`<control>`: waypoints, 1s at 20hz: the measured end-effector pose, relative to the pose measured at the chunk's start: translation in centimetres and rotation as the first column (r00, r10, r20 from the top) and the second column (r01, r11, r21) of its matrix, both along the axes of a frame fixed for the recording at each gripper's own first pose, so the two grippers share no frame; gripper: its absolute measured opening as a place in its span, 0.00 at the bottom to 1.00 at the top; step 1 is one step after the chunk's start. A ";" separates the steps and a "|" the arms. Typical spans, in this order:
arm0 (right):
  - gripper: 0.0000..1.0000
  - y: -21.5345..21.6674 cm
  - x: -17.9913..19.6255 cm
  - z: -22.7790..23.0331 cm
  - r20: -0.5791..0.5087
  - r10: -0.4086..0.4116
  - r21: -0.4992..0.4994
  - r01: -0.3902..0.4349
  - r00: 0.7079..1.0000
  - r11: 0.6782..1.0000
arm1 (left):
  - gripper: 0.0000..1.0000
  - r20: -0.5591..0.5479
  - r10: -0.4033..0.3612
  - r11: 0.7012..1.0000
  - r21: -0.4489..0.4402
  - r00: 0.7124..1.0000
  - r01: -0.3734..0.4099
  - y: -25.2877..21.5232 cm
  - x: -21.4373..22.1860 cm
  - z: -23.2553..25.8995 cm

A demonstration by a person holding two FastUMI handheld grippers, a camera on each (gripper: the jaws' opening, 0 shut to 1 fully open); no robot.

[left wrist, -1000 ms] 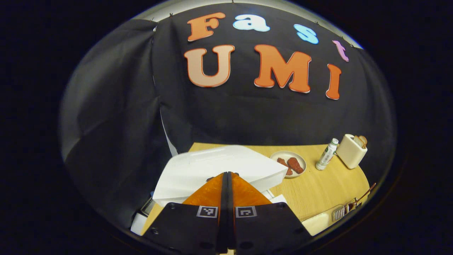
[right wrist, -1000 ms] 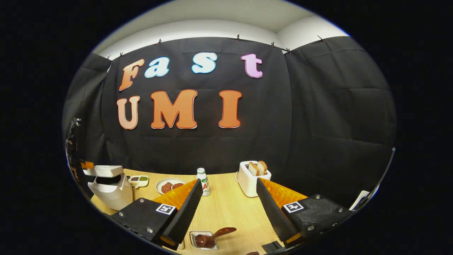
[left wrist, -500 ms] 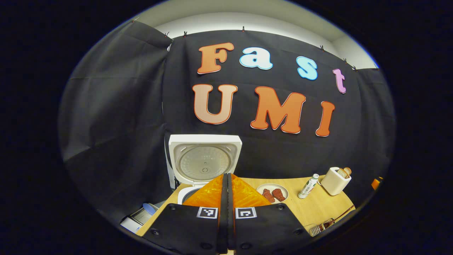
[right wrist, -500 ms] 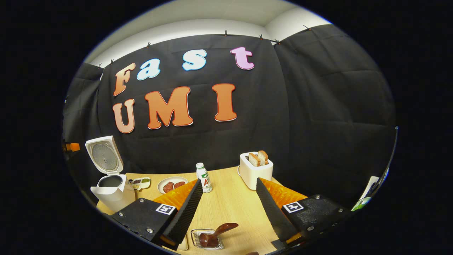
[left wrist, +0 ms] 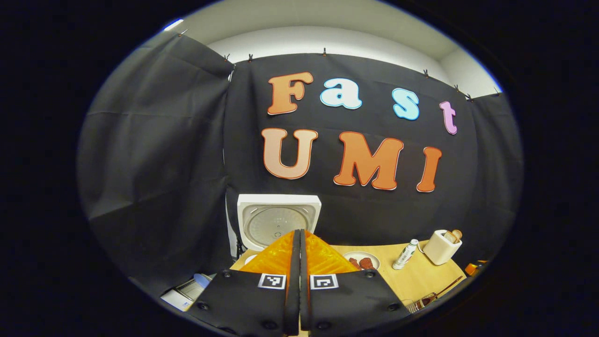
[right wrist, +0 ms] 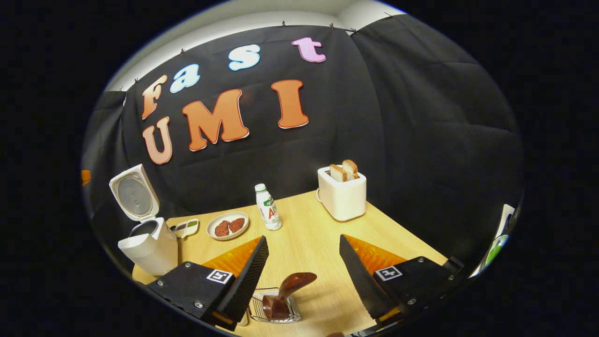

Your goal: Close the left gripper, press the button to open the rice cooker; take a wooden spoon from the chopstick holder with the right hand, scoop a spoonful of rice and pour it into the rice cooker, then put the wooden spoon back into the chopstick holder.

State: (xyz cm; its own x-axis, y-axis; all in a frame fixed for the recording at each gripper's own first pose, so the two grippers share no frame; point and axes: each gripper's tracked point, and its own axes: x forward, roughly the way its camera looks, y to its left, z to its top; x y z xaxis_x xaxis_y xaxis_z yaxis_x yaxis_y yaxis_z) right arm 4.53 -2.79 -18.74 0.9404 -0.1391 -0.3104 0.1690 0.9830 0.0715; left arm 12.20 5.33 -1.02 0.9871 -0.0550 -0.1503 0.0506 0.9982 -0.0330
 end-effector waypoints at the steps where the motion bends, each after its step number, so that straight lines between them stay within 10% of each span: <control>1: 0.95 0.4 -0.1 -0.9 -0.020 0.011 0.024 -0.010 1.000 1.000 | 0.08 0.003 0.011 1.000 0.002 1.000 -0.011 0.4 -0.2 0.3; 8: 0.95 2.2 -0.2 -6.2 -0.121 0.047 0.157 -0.028 0.992 0.987 | 0.30 0.046 0.073 0.997 -0.017 0.996 -0.072 1.9 -1.7 2.3; 10: 0.94 2.8 0.1 -6.9 -0.139 0.053 0.200 -0.024 0.989 0.979 | 0.53 0.054 0.085 0.996 -0.013 0.995 -0.085 2.6 -1.9 2.7; 15: 0.63 3.2 0.4 -8.8 -0.177 0.043 0.224 -0.002 0.983 0.975 | 1.00 0.067 0.126 0.991 0.037 0.990 -0.129 3.6 -2.8 2.8; 20: 0.21 3.3 -0.1 -9.0 -0.190 0.032 0.297 0.027 0.981 0.954 | 1.00 0.050 0.144 0.989 0.031 0.988 -0.146 5.0 -3.5 2.3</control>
State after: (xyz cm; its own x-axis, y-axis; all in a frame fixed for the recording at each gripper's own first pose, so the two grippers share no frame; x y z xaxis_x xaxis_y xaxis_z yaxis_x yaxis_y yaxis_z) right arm 4.46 0.50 -27.69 0.8598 -0.0107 -0.5104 0.2057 0.9223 0.3272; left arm 8.74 10.31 1.27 0.9903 0.0938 -0.1023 -0.0942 0.9955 0.0010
